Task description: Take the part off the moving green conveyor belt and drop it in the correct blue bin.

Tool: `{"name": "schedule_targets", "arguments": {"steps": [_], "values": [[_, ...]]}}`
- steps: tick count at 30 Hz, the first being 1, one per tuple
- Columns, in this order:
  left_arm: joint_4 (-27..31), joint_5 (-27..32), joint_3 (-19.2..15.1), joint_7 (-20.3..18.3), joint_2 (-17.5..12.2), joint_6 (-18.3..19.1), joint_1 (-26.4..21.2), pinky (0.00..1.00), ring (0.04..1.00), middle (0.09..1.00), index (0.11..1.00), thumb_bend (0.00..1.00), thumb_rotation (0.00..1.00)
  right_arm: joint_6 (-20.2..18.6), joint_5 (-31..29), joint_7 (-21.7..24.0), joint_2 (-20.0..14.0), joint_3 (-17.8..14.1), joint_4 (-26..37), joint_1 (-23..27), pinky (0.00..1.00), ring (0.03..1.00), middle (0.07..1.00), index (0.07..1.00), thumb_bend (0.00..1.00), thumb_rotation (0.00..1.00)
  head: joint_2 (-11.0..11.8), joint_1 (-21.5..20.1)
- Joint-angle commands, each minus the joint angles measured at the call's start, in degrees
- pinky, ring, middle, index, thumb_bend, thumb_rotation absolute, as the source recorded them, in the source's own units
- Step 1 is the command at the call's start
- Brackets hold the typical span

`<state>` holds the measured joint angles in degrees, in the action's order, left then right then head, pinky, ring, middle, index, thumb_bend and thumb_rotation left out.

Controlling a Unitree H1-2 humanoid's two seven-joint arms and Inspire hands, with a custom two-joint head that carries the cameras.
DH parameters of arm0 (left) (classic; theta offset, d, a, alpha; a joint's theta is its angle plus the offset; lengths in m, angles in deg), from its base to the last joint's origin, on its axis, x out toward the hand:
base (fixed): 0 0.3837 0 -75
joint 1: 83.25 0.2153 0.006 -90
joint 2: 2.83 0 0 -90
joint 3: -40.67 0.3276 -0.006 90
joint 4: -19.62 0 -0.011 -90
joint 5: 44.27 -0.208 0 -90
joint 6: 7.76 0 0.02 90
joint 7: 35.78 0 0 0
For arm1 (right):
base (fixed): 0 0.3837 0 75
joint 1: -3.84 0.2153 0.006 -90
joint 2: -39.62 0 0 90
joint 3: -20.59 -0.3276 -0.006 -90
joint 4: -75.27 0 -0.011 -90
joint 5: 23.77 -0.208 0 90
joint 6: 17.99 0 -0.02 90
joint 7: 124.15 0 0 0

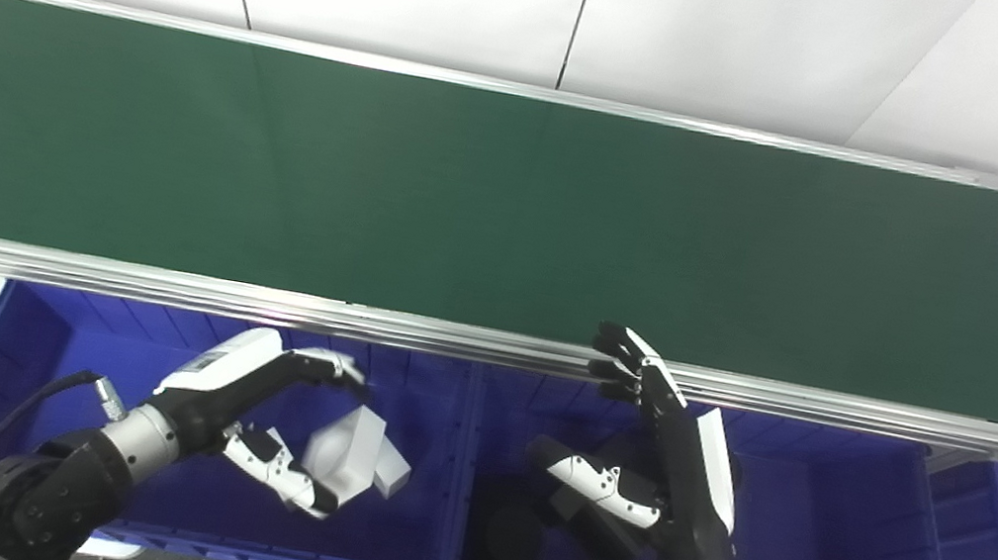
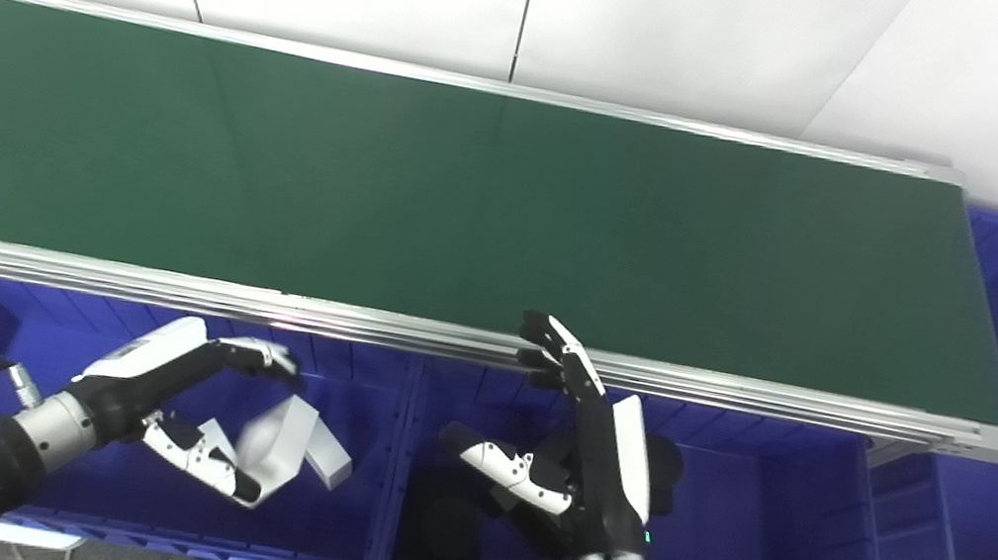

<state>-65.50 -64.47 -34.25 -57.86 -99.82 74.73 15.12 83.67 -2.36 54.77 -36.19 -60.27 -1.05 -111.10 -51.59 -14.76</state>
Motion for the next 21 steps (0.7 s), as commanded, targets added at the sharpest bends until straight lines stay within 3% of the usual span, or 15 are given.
{"name": "schedule_targets", "arguments": {"steps": [1,4,8,14,21], "values": [[0.9,6.8,-2.5,3.1,2.9,-2.6,1.1,0.79,0.908,0.958,0.94,0.96,0.39,0.6,-0.1,-0.7,0.0,0.1,1.0,-0.4,0.7,0.756,0.824,0.851,0.74,0.44,0.7,0.1],[1.1,13.1,-4.4,4.6,6.7,-4.5,2.2,0.85,0.914,0.962,0.956,0.98,0.37,1.3,0.1,-0.9,-0.2,0.1,0.5,-0.5,0.7,0.752,0.821,0.85,0.73,0.43,1.3,0.1],[-2.7,21.1,-5.5,4.6,11.1,-10.0,2.4,0.93,0.962,0.983,0.985,0.93,0.32,1.2,0.2,-0.9,-0.2,0.2,0.3,-0.7,0.7,0.758,0.822,0.851,0.73,0.44,2.0,-0.1],[-5.4,23.9,-6.5,3.9,11.8,-13.2,2.6,0.91,0.949,0.964,0.977,0.93,0.26,2.2,0.7,-1.6,0.0,0.4,-0.9,-0.4,0.7,0.753,0.822,0.849,0.72,0.42,3.3,-0.3],[-8.9,26.0,-6.9,2.5,11.8,-18.6,2.4,0.89,0.934,0.939,0.937,0.93,0.22,2.8,0.5,-2.6,0.2,1.0,-2.8,-0.1,0.71,0.756,0.813,0.845,0.74,0.45,5.5,-3.5]]}}
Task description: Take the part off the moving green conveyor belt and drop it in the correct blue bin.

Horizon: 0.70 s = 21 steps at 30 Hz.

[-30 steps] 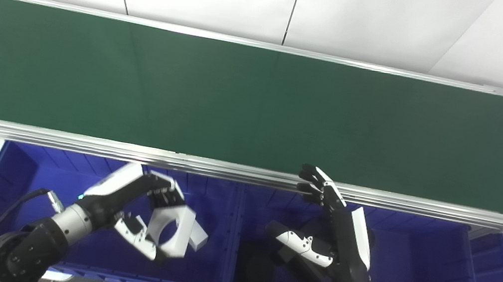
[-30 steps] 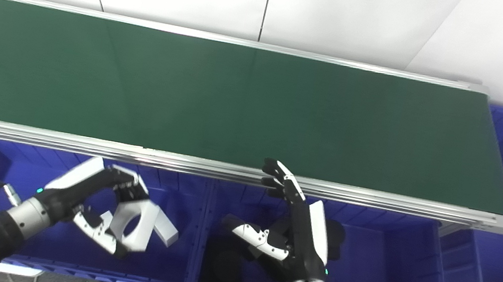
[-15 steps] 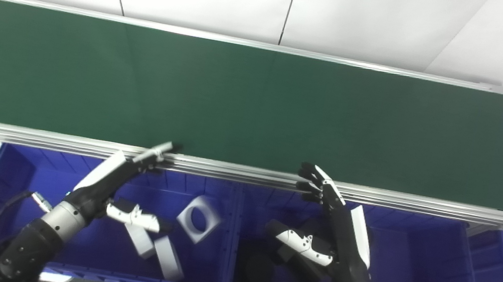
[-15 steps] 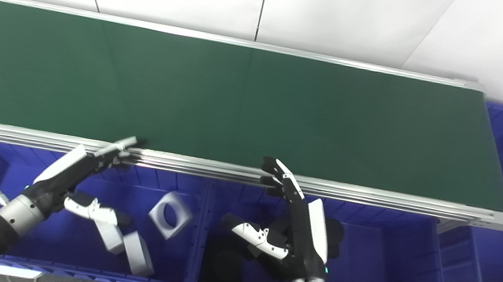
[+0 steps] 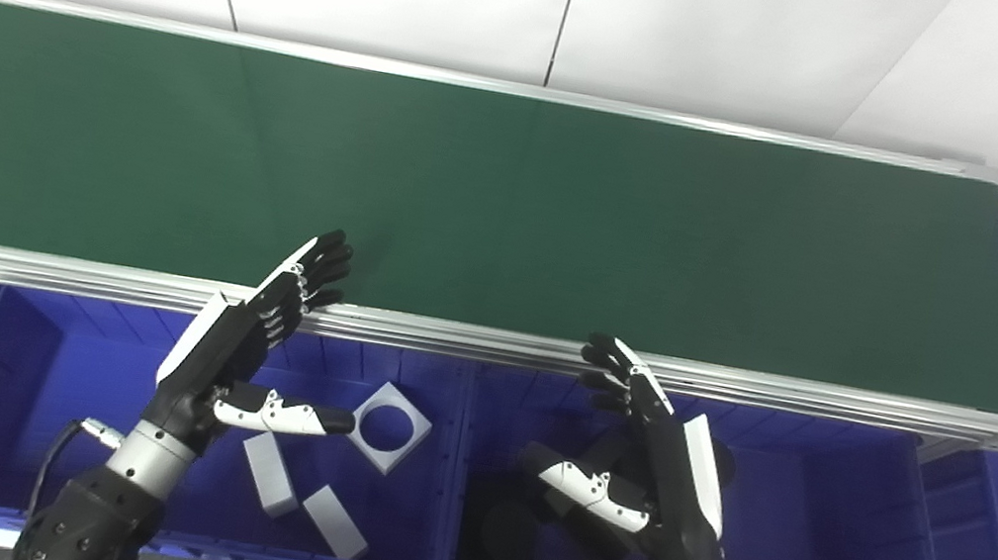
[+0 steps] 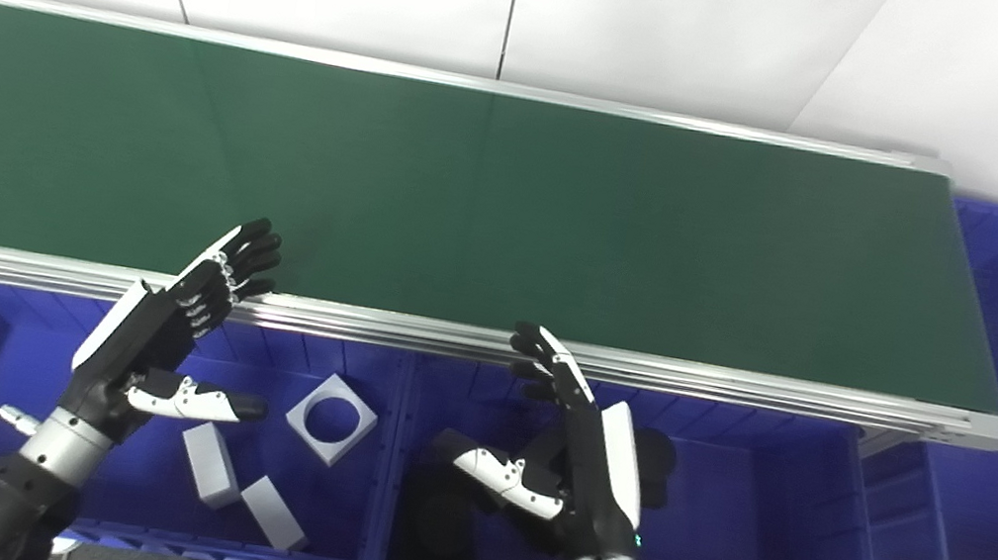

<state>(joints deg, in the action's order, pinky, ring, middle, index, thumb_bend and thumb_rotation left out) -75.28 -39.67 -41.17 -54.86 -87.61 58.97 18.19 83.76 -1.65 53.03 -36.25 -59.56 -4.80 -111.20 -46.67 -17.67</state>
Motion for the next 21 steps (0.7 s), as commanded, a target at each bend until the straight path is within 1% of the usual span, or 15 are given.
{"name": "schedule_targets", "arguments": {"steps": [1,2,3,4,5,6,7,8,11,12,13,16,21], "values": [[0.5,1.4,-0.1,-0.7,-0.5,-3.1,-0.7,0.89,0.939,0.945,0.936,0.93,0.22,2.9,-0.2,-1.1,0.3,0.4,0.7,0.1,0.7,0.752,0.81,0.845,0.73,0.44,0.7,-0.7],[0.4,1.6,-0.2,-0.9,-0.5,-3.3,-0.7,0.89,0.941,0.947,0.936,0.93,0.21,2.9,0.0,-1.2,0.3,0.6,0.5,0.1,0.7,0.751,0.809,0.845,0.73,0.44,1.3,-1.0],[0.2,1.8,-0.2,-1.0,-0.6,-3.3,-0.7,0.89,0.938,0.947,0.934,0.94,0.21,2.8,0.2,-1.3,0.3,0.7,0.3,0.2,0.7,0.752,0.809,0.847,0.73,0.44,1.4,-1.0],[0.1,1.9,-0.4,-1.2,-0.6,-3.4,-0.6,0.89,0.933,0.943,0.932,0.94,0.2,2.8,0.5,-1.5,0.2,0.8,0.3,0.1,0.7,0.751,0.808,0.847,0.73,0.44,2.1,-0.9],[0.0,2.0,-0.5,-1.3,-0.5,-3.5,-0.5,0.88,0.928,0.94,0.929,0.94,0.2,2.8,0.7,-1.6,0.2,0.9,0.2,0.1,0.7,0.75,0.808,0.847,0.72,0.43,2.1,-0.9],[-0.1,1.9,-0.7,-1.5,-0.4,-3.5,-0.4,0.88,0.925,0.937,0.928,0.94,0.2,3.1,1.0,-1.8,0.1,0.9,0.0,0.0,0.7,0.75,0.808,0.847,0.72,0.43,2.8,-0.7],[-0.3,1.9,-0.9,-1.7,-0.3,-3.6,-0.4,0.88,0.92,0.931,0.927,0.94,0.2,3.4,1.3,-2.0,0.0,1.0,-0.2,0.0,0.7,0.751,0.808,0.846,0.72,0.43,2.8,-0.7],[-0.4,1.5,-1.2,-1.8,-0.1,-3.6,-0.4,0.87,0.917,0.929,0.926,0.94,0.2,3.6,1.3,-2.2,-0.1,1.0,-0.4,-0.1,0.7,0.752,0.808,0.846,0.71,0.43,3.6,-0.4],[-0.7,0.5,-1.7,-2.0,0.3,-3.6,-0.2,0.86,0.903,0.917,0.918,0.93,0.21,3.8,1.4,-2.5,0.0,0.9,-0.8,-0.3,0.71,0.757,0.812,0.847,0.7,0.42,4.9,0.5],[-0.8,0.5,-1.9,-2.2,0.4,-3.6,-0.1,0.86,0.901,0.914,0.914,0.93,0.21,4.0,1.3,-2.6,-0.1,0.9,-1.0,-0.3,0.71,0.759,0.814,0.846,0.7,0.42,5.0,0.6],[-1.0,0.4,-2.2,-2.3,0.7,-3.6,-0.1,0.86,0.898,0.909,0.909,0.94,0.21,4.4,1.4,-2.9,-0.2,0.9,-1.4,-0.3,0.71,0.758,0.813,0.846,0.7,0.42,5.8,1.2],[-1.5,0.1,-2.8,-2.6,1.3,-3.6,0.0,0.86,0.896,0.905,0.904,0.94,0.22,5.2,1.3,-3.5,-0.5,1.0,-2.0,-0.4,0.71,0.758,0.812,0.845,0.69,0.41,6.0,1.5],[-1.9,-0.1,-3.3,-3.2,1.7,-3.7,0.1,0.87,0.903,0.912,0.9,0.93,0.23,5.3,0.9,-3.6,-0.7,1.1,-2.0,-0.5,0.72,0.765,0.826,0.851,0.67,0.4,6.1,1.7]]}}
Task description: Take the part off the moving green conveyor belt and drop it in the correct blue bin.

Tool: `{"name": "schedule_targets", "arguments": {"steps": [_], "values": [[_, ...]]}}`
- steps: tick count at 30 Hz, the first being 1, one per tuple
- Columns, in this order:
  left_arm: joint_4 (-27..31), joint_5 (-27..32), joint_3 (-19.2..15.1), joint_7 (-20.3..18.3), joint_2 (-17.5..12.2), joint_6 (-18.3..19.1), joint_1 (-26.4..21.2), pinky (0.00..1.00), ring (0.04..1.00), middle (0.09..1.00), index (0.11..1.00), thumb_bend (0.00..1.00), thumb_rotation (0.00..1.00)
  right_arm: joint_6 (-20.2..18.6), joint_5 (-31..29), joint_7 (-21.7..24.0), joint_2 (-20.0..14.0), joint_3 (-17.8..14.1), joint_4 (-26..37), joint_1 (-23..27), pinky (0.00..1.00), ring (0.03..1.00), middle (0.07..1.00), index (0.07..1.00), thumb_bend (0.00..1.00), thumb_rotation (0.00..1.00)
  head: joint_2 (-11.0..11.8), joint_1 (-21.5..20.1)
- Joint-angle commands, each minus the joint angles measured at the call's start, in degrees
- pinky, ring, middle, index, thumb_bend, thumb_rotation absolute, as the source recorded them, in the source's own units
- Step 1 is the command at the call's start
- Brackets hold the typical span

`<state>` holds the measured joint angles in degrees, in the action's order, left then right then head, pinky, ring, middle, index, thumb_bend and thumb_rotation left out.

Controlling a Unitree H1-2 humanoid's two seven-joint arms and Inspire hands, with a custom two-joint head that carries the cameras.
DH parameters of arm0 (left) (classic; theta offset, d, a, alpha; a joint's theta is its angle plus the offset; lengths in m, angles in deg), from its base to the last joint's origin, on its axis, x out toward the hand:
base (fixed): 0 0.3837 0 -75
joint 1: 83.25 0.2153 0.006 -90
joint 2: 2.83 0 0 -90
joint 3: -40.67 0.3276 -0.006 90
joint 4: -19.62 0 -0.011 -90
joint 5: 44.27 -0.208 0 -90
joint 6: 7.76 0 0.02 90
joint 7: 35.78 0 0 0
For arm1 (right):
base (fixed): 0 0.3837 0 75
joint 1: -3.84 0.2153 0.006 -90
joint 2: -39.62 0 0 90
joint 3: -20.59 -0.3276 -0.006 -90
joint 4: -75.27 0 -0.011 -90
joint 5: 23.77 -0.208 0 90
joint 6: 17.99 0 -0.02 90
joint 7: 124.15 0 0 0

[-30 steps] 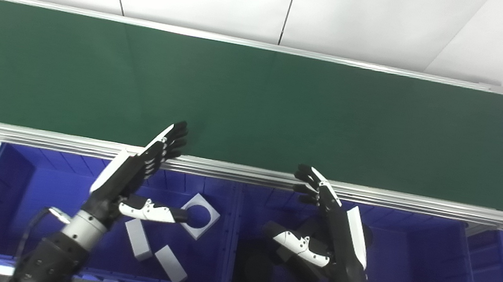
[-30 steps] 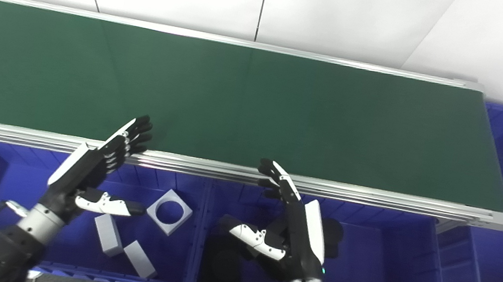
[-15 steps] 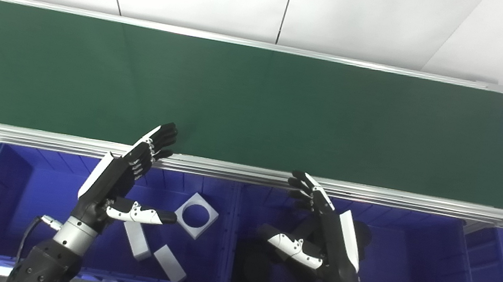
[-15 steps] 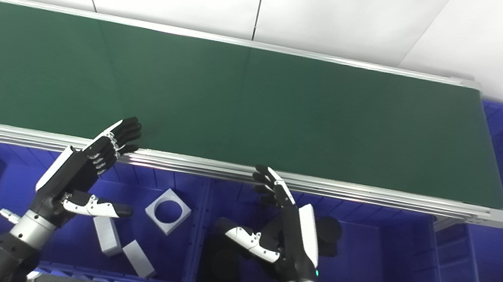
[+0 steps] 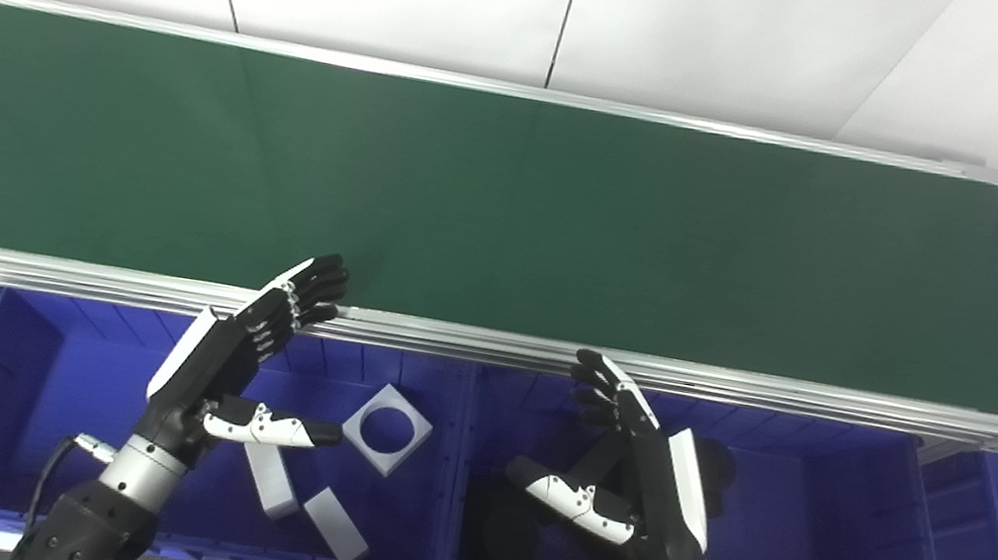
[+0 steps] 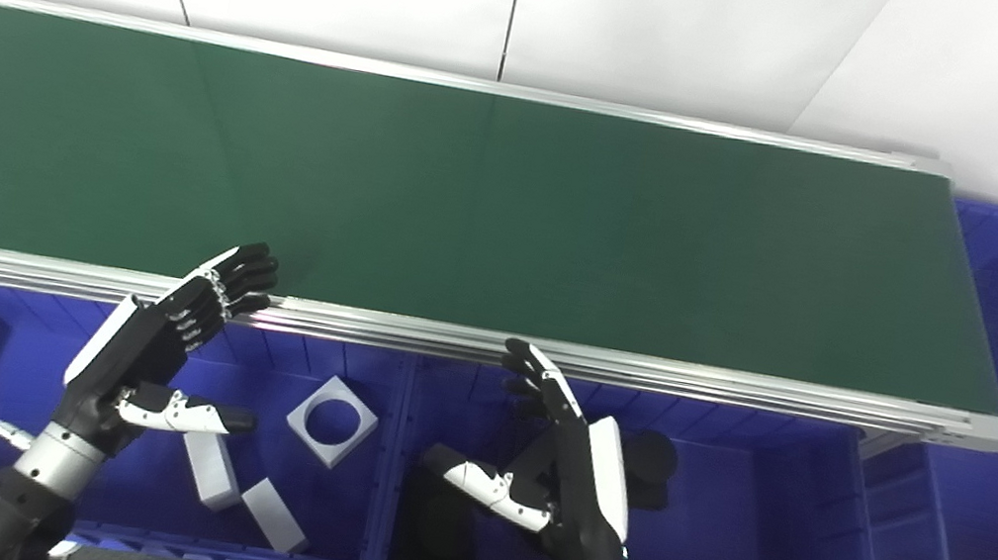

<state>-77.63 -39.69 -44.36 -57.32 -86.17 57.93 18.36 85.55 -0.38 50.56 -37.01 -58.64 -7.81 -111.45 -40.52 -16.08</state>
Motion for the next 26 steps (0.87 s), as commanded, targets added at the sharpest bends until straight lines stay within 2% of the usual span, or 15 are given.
{"name": "schedule_targets", "arguments": {"steps": [1,6,13,20,26], "values": [[0.5,-0.2,-0.1,-0.9,0.3,-2.6,-0.1,0.87,0.903,0.914,0.9,0.92,0.23,3.5,-0.6,-1.0,0.0,0.2,1.0,-0.3,0.72,0.766,0.825,0.852,0.67,0.4,0.0,0.1],[-0.1,-0.1,-0.4,-2.3,0.5,-2.6,-0.3,0.86,0.906,0.919,0.897,0.92,0.22,3.1,-0.6,-0.9,0.0,0.3,1.2,-0.2,0.72,0.771,0.823,0.852,0.67,0.39,0.1,0.0],[0.4,-1.3,-0.8,-2.0,0.9,-2.6,-0.1,0.84,0.887,0.903,0.888,0.9,0.22,2.9,-0.3,-0.8,-0.3,0.3,1.3,-0.2,0.72,0.771,0.822,0.853,0.67,0.4,-0.1,0.0],[0.4,-1.2,-0.5,-2.5,0.4,-2.6,-0.1,0.73,0.794,0.837,0.841,0.9,0.21,3.3,-0.5,-0.9,-0.3,0.3,1.2,-0.2,0.72,0.771,0.823,0.853,0.67,0.4,-0.3,0.0],[-0.4,1.1,-0.7,-5.5,0.2,-2.6,-0.5,0.71,0.763,0.801,0.815,0.9,0.19,3.2,-0.4,-1.0,-0.2,0.4,1.2,-0.1,0.72,0.77,0.825,0.853,0.67,0.4,-0.4,-0.1]]}}
